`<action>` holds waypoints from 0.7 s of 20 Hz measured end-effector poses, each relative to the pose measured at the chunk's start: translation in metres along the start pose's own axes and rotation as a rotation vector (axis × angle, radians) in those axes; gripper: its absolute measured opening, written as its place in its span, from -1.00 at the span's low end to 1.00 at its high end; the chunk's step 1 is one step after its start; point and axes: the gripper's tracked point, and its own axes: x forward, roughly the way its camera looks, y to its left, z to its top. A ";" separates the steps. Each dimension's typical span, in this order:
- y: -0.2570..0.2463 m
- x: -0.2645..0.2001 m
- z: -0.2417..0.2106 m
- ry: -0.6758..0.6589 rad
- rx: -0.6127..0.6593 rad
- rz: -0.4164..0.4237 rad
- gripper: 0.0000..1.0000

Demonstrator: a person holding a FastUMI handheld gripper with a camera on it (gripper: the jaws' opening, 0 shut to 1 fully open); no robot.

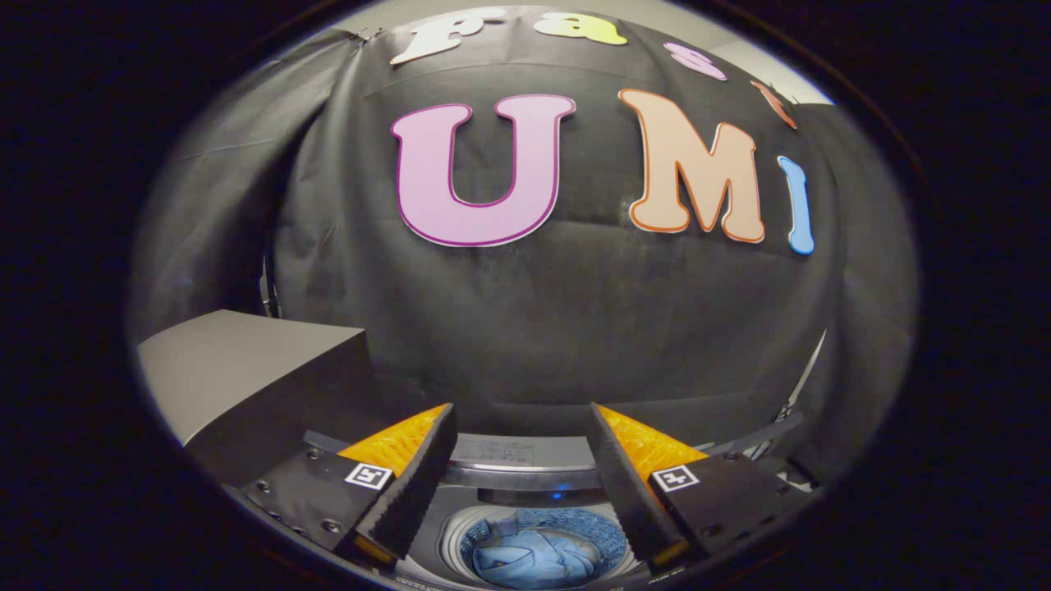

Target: Put the clothes into the washing machine and then close the washing machine lid.

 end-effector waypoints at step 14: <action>-0.037 -0.050 -0.031 -0.018 0.087 -0.013 0.97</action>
